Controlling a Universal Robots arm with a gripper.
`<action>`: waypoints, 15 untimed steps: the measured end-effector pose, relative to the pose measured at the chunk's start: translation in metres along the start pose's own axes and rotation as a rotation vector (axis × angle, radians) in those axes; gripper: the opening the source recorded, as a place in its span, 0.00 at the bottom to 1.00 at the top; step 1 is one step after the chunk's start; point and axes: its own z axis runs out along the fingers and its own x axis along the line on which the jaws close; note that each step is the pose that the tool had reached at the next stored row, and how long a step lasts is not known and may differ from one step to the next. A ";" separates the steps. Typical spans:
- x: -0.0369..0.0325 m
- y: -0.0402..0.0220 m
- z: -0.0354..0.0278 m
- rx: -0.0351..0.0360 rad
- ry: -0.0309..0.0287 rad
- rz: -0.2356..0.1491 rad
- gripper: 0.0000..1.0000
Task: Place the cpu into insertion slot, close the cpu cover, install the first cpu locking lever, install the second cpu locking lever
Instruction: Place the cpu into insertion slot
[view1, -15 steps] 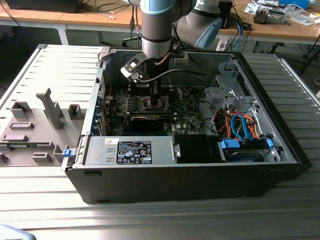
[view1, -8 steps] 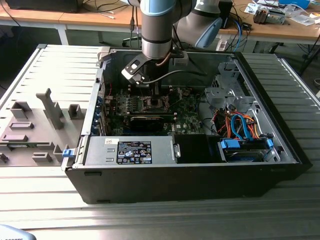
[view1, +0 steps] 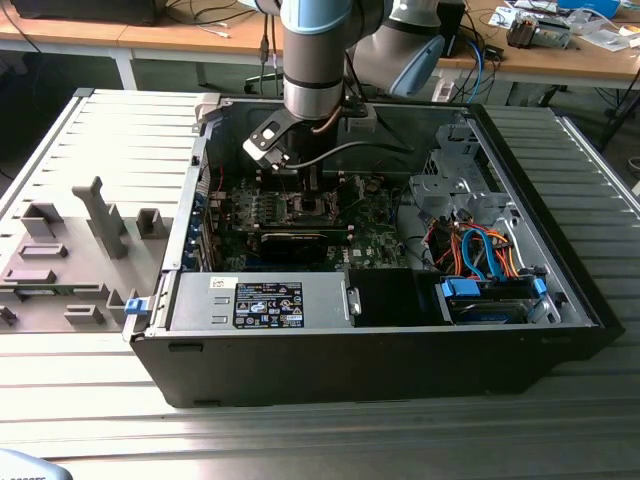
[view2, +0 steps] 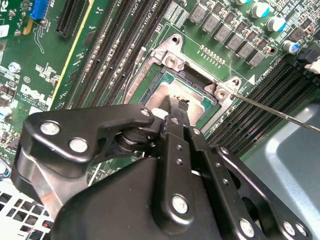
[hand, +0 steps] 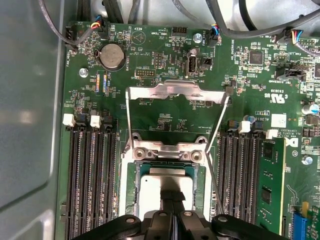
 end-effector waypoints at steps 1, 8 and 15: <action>0.0000 0.0000 0.0000 0.0000 0.0000 0.000 0.11; -0.0004 0.0013 -0.0090 0.0002 -0.0029 0.000 0.11; -0.0007 0.0016 -0.0167 0.0002 -0.0029 0.000 0.11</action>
